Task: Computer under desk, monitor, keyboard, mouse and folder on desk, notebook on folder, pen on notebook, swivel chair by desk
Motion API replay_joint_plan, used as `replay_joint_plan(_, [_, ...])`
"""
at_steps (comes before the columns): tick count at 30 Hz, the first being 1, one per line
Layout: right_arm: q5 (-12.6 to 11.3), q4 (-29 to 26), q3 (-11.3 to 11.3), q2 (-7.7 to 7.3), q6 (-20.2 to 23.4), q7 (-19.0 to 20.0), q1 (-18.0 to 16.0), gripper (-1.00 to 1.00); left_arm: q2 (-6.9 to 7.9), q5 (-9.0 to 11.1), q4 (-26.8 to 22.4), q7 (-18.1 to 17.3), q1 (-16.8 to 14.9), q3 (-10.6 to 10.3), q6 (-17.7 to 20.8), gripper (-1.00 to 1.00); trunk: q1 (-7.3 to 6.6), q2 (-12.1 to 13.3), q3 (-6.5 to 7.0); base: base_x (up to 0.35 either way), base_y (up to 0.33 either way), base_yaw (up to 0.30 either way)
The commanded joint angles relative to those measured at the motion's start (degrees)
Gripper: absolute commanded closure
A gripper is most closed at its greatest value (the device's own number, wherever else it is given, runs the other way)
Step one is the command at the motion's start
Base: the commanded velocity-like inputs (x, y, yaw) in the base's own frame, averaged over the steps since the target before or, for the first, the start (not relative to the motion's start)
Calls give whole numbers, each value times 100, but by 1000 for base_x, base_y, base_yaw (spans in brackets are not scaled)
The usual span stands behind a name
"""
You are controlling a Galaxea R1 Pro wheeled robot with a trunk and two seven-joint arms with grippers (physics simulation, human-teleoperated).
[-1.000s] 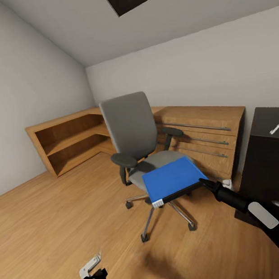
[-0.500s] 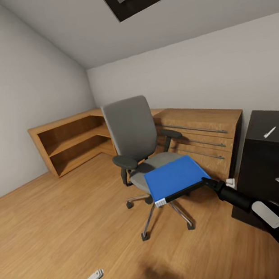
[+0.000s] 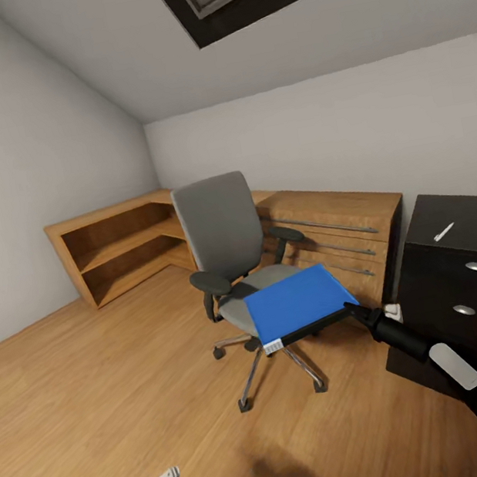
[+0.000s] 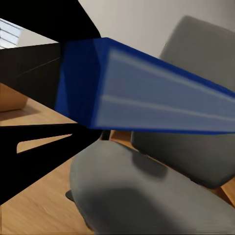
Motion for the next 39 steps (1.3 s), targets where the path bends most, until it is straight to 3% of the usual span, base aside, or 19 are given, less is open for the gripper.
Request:
replay_joint_plan(1, [-53,4,22,-3,27,-3,-5,100,-4,18,-13,51,-1,-43,-10,-100,-25,39,19,-81,0,-197])
replay_joint_plan(8, [-32,5,28,4,-8,-3,-4,100,-85,19,5,57,-2,-57,-271,-100,-179,320,181,-23,0,-238])
replay_joint_plan(19, [-27,-5,24,-15,-9,13,-4,100,-123,20,13,74,-2,-81,-300,-100,-420,761,418,-2,0,-253])
replay_joint_plan(28, [-27,-5,22,-30,10,28,-4,100,-123,27,135,84,-1,-425,-300,-100,-618,1122,584,0,0,-49])
replay_joint_plan(34, [-27,-5,27,-23,4,20,-4,100,-124,23,702,55,-1,-505,-332,-100,-750,1362,692,0,0,-2])
replay_joint_plan(39, [-27,-5,31,-20,11,23,-4,100,-126,29,842,51,-1,-502,-584,-100,-859,1563,781,-16,0,0])
